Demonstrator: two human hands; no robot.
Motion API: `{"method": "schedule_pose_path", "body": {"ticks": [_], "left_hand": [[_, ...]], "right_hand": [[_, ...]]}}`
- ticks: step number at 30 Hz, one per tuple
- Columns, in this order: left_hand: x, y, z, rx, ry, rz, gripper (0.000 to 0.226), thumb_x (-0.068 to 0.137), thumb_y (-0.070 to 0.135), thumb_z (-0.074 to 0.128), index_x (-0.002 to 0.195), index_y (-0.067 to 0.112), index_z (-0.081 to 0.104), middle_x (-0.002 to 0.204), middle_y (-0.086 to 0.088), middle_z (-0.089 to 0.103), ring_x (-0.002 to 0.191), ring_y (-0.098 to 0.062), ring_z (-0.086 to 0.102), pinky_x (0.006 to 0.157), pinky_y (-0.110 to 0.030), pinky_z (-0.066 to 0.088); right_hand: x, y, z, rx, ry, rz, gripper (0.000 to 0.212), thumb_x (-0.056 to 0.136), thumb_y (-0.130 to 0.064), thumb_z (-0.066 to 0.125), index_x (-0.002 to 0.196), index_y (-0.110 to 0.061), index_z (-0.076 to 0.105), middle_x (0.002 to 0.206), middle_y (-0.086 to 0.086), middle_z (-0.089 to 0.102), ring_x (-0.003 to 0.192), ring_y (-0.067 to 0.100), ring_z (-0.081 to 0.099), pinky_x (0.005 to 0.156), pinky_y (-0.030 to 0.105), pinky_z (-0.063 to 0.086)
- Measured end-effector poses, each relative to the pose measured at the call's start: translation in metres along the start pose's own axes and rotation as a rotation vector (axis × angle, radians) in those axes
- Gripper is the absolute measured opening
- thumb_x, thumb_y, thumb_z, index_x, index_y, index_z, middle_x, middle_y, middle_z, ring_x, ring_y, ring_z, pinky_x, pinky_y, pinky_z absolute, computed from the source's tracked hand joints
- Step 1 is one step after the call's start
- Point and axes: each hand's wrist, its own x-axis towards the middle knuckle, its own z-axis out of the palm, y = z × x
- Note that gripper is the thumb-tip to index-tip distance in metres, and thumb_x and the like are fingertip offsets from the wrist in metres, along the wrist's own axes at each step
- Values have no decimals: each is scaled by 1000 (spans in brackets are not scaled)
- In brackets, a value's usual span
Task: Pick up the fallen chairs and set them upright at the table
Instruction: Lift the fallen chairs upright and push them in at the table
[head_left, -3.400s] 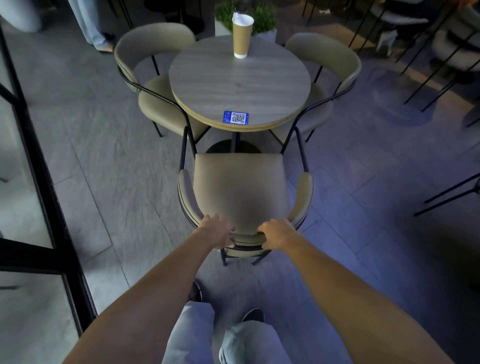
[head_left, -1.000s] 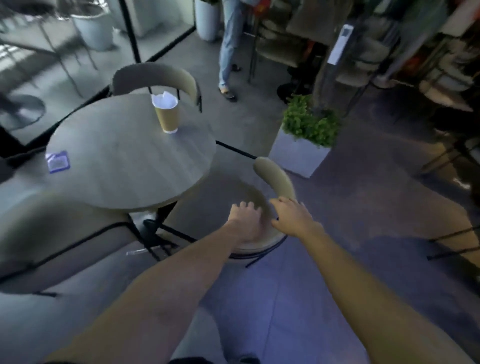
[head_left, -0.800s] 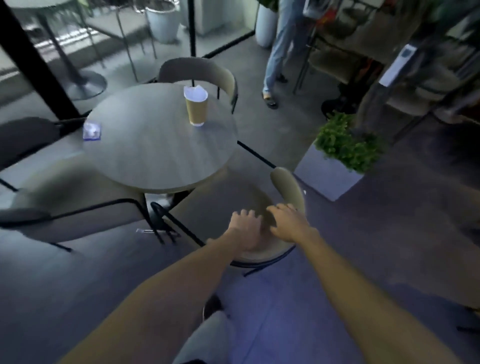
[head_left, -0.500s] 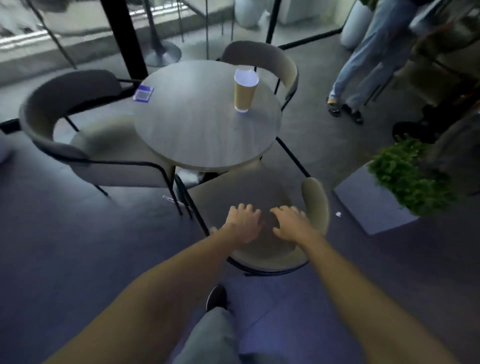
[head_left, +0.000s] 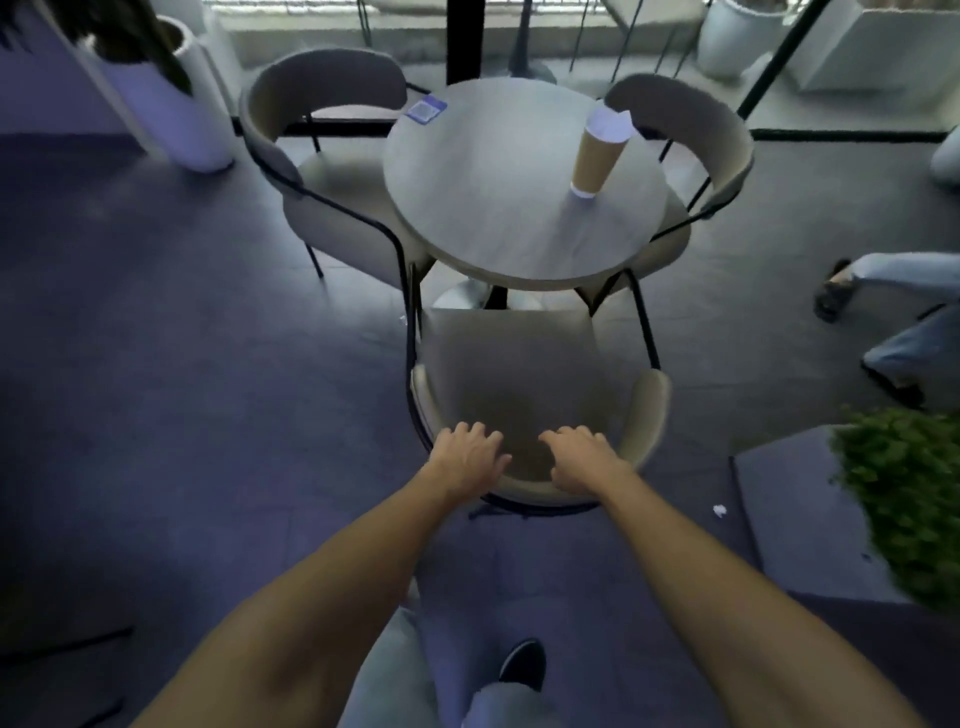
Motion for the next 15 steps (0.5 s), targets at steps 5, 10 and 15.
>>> {"method": "schedule_pose_path", "body": {"ticks": [5,10,15], "left_hand": [[-28,30,20,26,2,-44,45,102,45,33,132,16,50,130,-13,54,117,-35,50,97,-48,40],[-15,42,40,150,-40,-4,50,97,52,45,135,21,51,132,-11,52,120,-33,48,104,-45,35],[-3,43,60,201,-29,-3,39,97,39,52,133,25,49,127,-10,57,118,-32,49,108,-44,30]], "right_hand": [[-19,15,36,-20,-51,-74,50,89,-25,55,138,-20,47,137,9,53,127,33,45,102,47,38],[-13,29,63,-46,-30,-95,47,88,-27,62,132,-19,49,131,9,56,123,32,48,100,44,39],[-4,41,88,-108,93,-81,43,91,-27,62,131,-18,51,127,6,63,120,30,55,100,39,37]]}}
